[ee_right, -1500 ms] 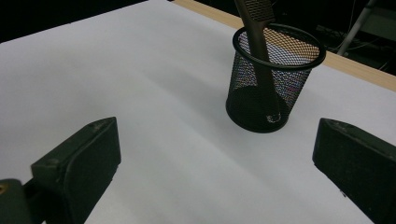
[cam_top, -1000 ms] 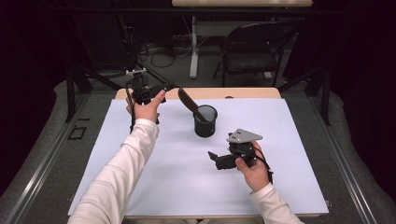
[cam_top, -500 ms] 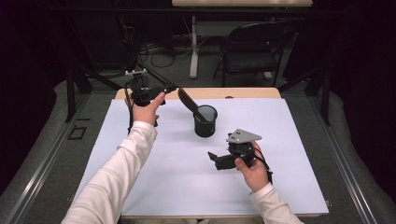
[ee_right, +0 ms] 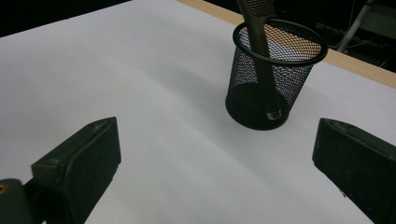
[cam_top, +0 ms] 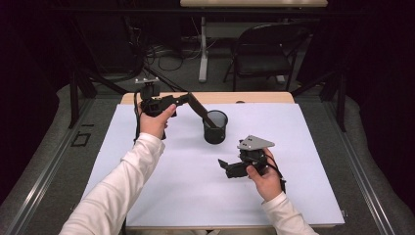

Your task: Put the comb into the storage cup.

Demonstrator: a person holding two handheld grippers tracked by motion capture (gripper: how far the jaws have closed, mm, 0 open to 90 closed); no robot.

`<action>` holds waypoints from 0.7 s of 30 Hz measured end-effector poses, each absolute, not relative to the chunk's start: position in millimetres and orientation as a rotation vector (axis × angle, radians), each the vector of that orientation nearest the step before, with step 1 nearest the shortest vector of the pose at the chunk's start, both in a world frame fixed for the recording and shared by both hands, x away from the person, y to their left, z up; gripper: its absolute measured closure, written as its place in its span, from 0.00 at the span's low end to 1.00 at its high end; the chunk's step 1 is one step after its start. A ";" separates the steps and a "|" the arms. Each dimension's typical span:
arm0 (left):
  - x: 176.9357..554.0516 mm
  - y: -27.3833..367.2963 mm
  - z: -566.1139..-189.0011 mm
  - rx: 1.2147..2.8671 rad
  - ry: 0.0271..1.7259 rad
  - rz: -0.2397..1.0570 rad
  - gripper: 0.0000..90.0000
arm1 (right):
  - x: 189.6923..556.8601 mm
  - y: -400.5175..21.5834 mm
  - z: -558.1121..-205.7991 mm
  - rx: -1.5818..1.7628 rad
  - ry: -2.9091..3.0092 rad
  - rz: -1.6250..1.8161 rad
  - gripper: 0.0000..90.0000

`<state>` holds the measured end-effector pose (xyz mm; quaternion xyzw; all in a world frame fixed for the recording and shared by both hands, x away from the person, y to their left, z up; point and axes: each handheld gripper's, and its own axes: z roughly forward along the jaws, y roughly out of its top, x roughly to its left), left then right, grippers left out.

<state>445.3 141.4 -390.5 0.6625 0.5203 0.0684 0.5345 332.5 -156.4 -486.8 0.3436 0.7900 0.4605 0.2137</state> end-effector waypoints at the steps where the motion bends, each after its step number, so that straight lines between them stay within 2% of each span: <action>1: 444.0 140.8 -390.4 1.586 1.235 0.161 0.24 | 332.5 -156.6 -486.8 0.954 2.191 1.277 0.01; 11: 428.9 136.1 -386.4 1.671 1.184 0.180 0.18 | 332.3 -157.8 -486.0 0.962 2.185 1.277 0.01; 21: 412.1 134.5 -386.9 1.748 1.094 0.164 0.18 | 332.4 -158.7 -485.6 0.964 2.180 1.281 0.01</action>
